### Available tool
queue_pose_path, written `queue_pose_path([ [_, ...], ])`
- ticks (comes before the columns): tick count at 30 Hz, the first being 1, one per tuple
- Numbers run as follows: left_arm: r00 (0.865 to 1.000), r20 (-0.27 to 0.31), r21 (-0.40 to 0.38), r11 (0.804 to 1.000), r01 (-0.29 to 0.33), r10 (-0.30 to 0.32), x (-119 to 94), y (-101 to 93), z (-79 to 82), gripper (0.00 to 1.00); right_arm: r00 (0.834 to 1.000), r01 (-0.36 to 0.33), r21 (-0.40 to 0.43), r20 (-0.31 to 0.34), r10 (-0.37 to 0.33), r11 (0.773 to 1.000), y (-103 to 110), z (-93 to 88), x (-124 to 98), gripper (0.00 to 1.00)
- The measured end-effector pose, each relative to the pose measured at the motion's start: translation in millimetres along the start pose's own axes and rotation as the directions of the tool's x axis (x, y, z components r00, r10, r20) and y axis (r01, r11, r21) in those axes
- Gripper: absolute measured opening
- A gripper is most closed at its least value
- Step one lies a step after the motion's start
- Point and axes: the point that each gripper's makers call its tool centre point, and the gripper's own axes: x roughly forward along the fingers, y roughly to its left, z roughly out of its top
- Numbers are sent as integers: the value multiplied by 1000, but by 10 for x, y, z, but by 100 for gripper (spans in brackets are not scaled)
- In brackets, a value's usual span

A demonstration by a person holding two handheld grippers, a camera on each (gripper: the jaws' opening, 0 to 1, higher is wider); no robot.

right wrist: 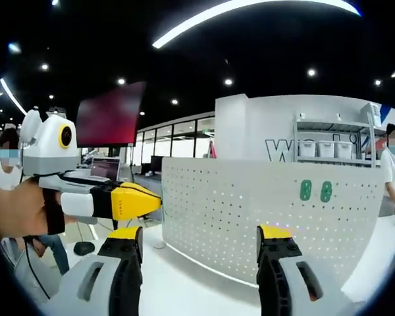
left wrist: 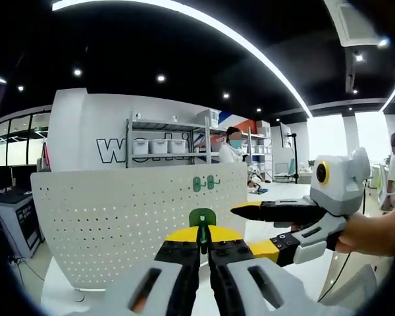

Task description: Insert the hook assembly into the mounting plate slot until the hook locks in place.

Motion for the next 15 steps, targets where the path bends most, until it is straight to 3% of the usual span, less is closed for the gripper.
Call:
queue_pose_path([
  [7,1000,-2,-3,1000,-7,7,19,6,10,3,1000,23,-4,-5,-23,1000,-84,27,-92,90],
  [15,1000,2,-4,1000,-25,25,79,39,59,3,999,33,0,1,-33,999,-168,87,-207,96],
])
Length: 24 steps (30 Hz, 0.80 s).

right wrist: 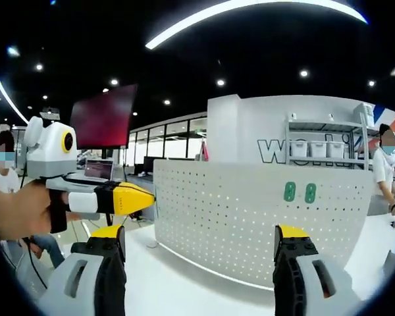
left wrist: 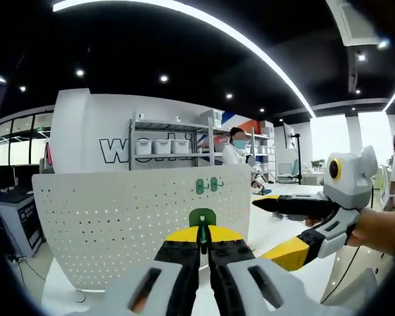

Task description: Insert the hook assembly into the mounting plate slot until the hook locks in place.

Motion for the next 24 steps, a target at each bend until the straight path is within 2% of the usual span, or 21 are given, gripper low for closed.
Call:
queue_pose_path([
  [7,1000,9,-2,1000,-19,19,121,-16,90,3,1000,9,0,10,-9,1000,-80,72,-73,96],
  [16,997,-16,-3,998,-70,70,321,-18,89,3,1000,19,-17,12,-19,1000,-214,130,-191,95],
  [24,995,-12,-17,995,-99,99,547,-32,128,3,999,33,-30,7,-33,999,-393,151,-283,95],
])
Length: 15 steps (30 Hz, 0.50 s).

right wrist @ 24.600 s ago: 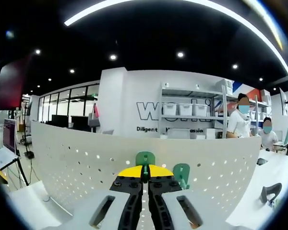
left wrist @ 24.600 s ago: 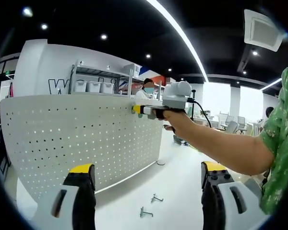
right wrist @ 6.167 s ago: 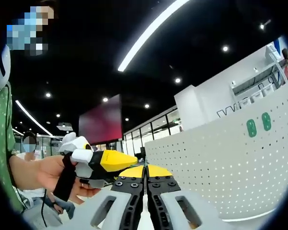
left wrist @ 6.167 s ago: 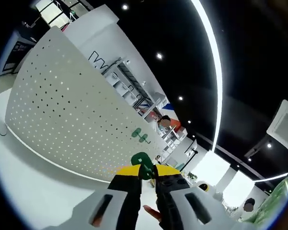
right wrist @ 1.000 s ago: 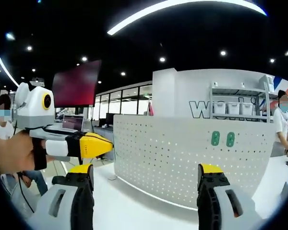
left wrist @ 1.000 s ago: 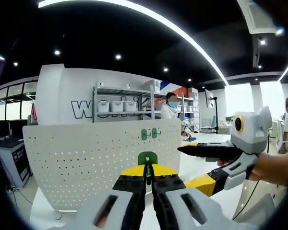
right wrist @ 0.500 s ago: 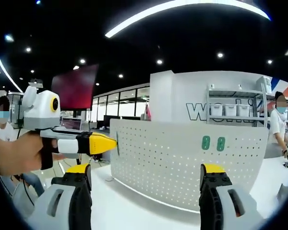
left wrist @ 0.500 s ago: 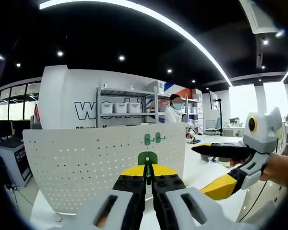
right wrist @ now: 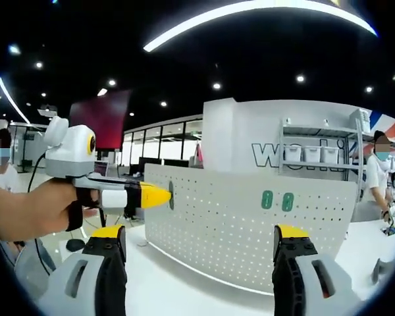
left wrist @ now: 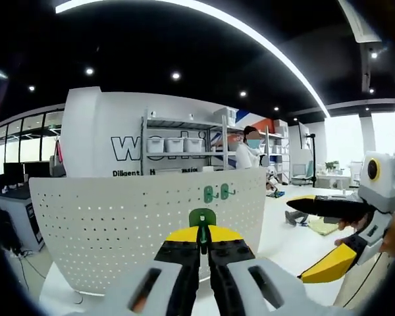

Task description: Insert the hook assembly into the mounting plate slot until the hook locks in place.

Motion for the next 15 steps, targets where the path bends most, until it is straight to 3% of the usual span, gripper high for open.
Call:
queue_pose_path([
  [15,998,17,-9,998,-66,66,447,91,130,3,1000,10,-1,16,-10,1000,-307,44,-75,93],
])
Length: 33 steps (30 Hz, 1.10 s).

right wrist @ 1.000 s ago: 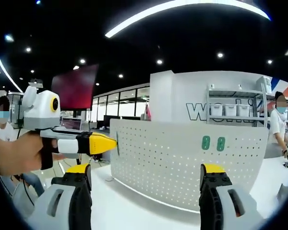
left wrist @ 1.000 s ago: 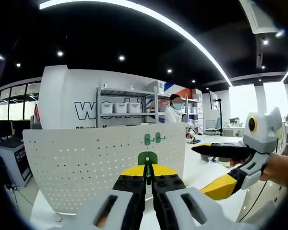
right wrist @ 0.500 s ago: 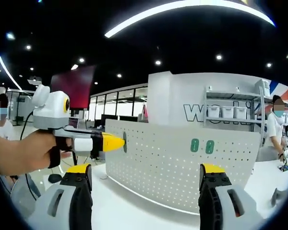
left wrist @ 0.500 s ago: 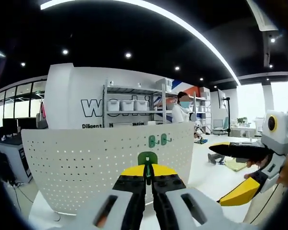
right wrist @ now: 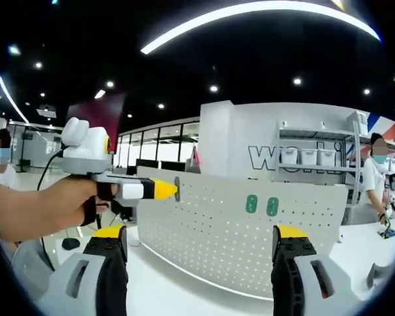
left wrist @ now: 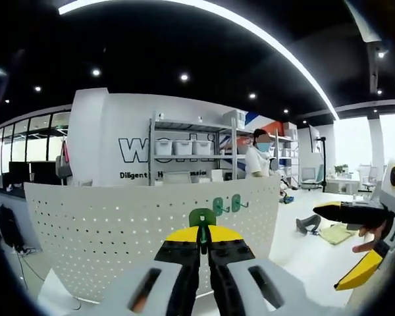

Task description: Insert the hook assembly into the mounting plate slot until the hook locks in place.

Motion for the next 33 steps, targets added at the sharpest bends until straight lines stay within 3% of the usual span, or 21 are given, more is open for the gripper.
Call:
queue_pose_path([
  [19,992,5,16,992,-127,127,534,391,-8,3,1000,-16,35,-3,16,999,-275,-129,106,91],
  [33,986,6,37,985,-166,166,815,471,-55,3,1000,-17,37,-11,17,999,-425,-191,181,90],
])
